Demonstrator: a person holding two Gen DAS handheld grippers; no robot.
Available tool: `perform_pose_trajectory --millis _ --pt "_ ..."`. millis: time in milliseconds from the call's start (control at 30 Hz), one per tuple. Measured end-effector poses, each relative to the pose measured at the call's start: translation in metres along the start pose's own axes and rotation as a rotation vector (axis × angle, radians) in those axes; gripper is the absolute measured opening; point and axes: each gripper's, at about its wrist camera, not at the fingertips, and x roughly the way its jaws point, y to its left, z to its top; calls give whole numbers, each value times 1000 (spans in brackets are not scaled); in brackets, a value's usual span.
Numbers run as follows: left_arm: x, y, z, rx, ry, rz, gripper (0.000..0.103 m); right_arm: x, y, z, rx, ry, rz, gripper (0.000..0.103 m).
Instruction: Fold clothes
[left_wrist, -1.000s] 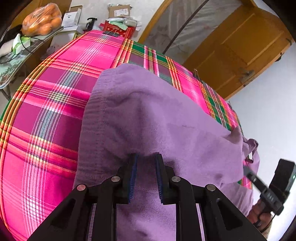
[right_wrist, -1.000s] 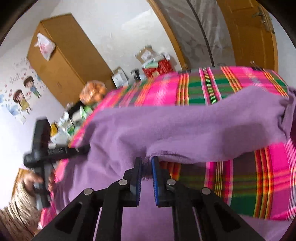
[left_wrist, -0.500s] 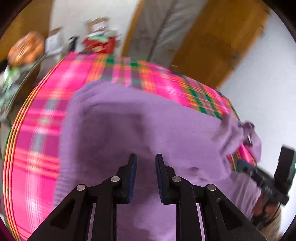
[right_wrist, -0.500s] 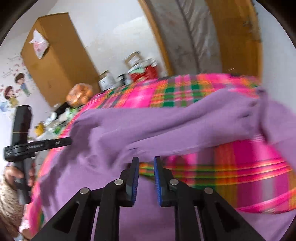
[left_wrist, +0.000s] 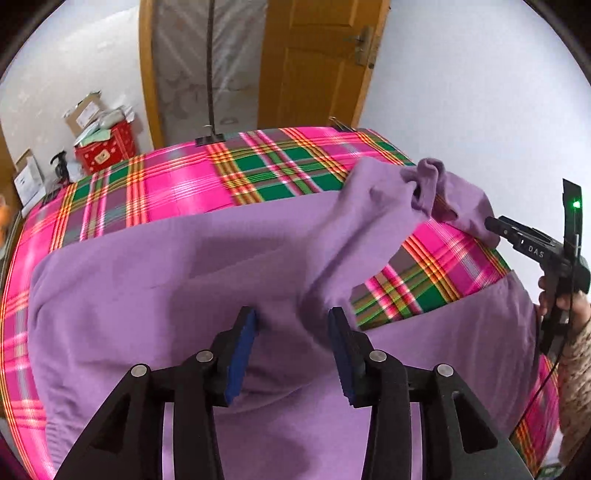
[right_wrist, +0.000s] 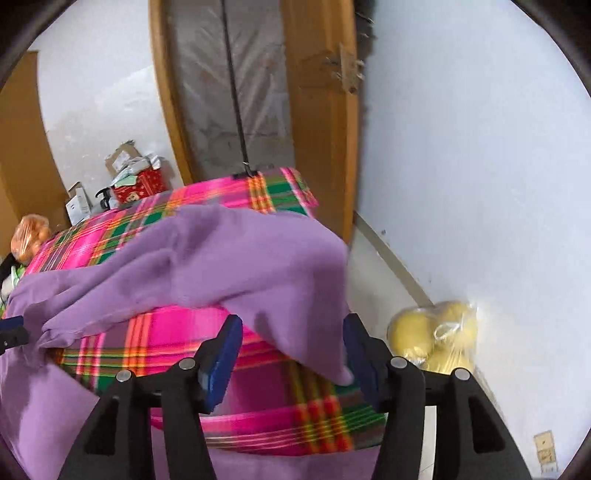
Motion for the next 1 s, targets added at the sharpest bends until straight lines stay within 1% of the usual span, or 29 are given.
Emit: perform_pose_trajectory --millis 133,233,367,467,500,533,567,600,667,733,900,967,1000 --pt "12 -8 8 7 15 10 43 15 -7 0 -4 17 -48 59" --pt "21 -13 9 28 34 44 43 24 -14 1 33 44 -33 60" --pt "27 -17 7 39 47 64 43 31 -19 1 54 74 -2 59" --pt "30 -22 7 60 53 88 43 33 -20 -1 57 84 15 42" --pt "32 -23 7 63 57 89 43 32 -20 -1 53 79 18 29" --pt "33 -24 7 65 61 89 43 30 -19 -2 50 72 20 22" --pt "34 -24 7 64 64 87 43 29 -18 -2 48 68 21 10" --pt "35 -24 6 62 67 85 43 28 -17 -3 47 63 22 6" --pt "38 -24 6 55 74 82 43 26 -19 -2 56 52 30 4" --pt "38 -23 6 50 71 79 43 20 -24 0 63 20 20 3" --pt "37 -22 6 43 60 66 43 0 -50 9 89 -59 -56 3" --pt "35 -20 7 39 55 58 41 -8 -66 13 108 -74 -94 3" --pt "34 -20 7 36 52 53 39 -11 -73 15 117 -82 -115 3"
